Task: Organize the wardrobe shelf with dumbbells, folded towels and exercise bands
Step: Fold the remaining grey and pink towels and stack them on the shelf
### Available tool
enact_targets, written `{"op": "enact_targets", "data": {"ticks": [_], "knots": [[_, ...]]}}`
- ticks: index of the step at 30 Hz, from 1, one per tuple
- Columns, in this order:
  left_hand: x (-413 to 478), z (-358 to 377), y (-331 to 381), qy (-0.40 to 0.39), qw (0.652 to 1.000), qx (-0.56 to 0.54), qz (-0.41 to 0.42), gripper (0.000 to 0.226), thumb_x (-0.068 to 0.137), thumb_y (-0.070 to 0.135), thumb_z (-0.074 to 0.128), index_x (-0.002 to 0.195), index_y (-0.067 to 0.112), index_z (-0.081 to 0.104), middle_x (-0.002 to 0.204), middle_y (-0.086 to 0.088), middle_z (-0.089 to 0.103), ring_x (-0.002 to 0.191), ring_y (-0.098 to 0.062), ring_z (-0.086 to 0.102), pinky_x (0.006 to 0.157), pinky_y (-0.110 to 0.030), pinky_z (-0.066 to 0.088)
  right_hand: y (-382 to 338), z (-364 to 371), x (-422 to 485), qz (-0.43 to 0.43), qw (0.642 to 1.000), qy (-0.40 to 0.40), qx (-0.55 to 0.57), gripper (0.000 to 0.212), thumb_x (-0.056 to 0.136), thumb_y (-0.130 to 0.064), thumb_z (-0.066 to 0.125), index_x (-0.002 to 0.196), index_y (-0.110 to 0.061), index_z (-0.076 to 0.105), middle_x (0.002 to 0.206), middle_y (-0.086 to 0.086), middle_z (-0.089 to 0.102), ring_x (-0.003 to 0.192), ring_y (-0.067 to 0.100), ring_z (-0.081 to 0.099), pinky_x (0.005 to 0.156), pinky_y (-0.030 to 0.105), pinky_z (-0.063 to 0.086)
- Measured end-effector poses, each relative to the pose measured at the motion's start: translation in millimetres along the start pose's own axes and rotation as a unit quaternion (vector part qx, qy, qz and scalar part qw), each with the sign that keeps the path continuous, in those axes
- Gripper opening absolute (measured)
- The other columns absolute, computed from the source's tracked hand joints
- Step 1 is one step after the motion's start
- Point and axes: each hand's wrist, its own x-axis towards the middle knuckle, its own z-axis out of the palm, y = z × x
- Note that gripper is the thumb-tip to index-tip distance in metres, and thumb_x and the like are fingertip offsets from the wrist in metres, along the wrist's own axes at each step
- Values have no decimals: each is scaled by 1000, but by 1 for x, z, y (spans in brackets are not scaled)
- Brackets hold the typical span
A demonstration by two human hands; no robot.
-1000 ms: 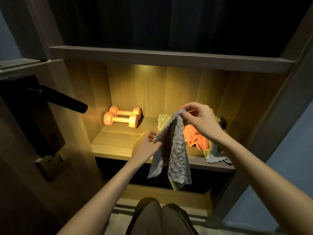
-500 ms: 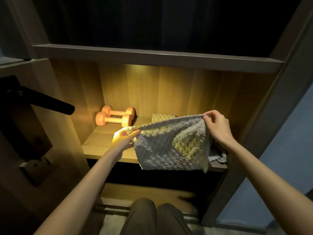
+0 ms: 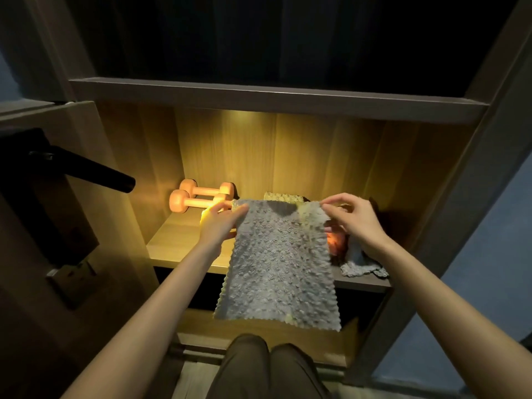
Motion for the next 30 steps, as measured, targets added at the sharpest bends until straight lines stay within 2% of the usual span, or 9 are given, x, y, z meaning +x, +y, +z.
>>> {"op": "enact_targets", "data": {"ticks": [2,7,10,13,16,18,20,23,30], "knots": [[-4,10,2,-28,999,8,25,27,80,28,76,94,9,65,82,-1,71,69,-9,65,50,-18,51,-11,14,-6,-5,998,-45,35,10,87,-9,67,96,-9,71,90,8,72,74,16,71,62,26,58],[-15,31,4,-60,992,69,86,13,79,35,76,74,23,73,61,17,64,66,3,57,67,-22,51,-27,36,-13,-24,981,-187,-38,27,89,-5,60,102,-28,67,93,-6,75,81,-2,68,59,12,51],[-19,36,5,-76,987,86,109,10,76,37,77,74,28,75,65,22,66,69,13,58,66,-16,41,-29,39,-14,-109,972,-145,-151,27,91,-7,59,101,-30,68,87,-8,72,57,-5,59,45,7,39],[-20,37,5,-93,987,81,107,19,77,39,75,92,26,76,88,19,72,90,9,60,81,-20,49,-27,40,-12,-152,966,-89,-191,9,90,-18,65,96,-23,70,77,-16,65,60,-14,58,47,6,40],[-22,38,4,-118,985,67,105,28,83,35,71,106,19,73,106,8,72,101,0,61,87,-22,50,-26,41,-9,-152,954,-66,-251,9,85,-34,69,86,-25,66,77,-12,69,69,-4,65,60,21,54],[-23,39,3,-127,983,64,113,27,84,33,70,106,18,73,106,6,72,100,0,62,89,-22,50,-26,41,-6,-150,942,-57,-296,18,82,-42,70,83,-25,67,77,-10,70,74,6,67,70,36,58],[-23,39,3,-131,982,63,124,22,86,31,69,104,20,74,103,6,73,96,0,63,84,-19,50,-28,42,-4,-155,935,-43,-317,18,80,-46,71,80,-28,67,76,-10,69,75,8,66,71,39,58],[-24,37,4,-157,976,64,138,16,90,27,64,102,23,74,96,10,73,89,2,64,76,-15,50,-29,44,-3,-164,932,-33,-322,18,78,-47,72,80,-30,67,76,-11,67,74,6,63,70,36,57],[-30,30,5,-234,959,102,121,23,97,34,50,98,30,73,98,11,70,95,-5,60,87,-26,47,-26,46,-2,-180,944,-13,-274,14,75,-41,77,78,-31,69,74,-15,65,74,1,60,68,28,53]]}}
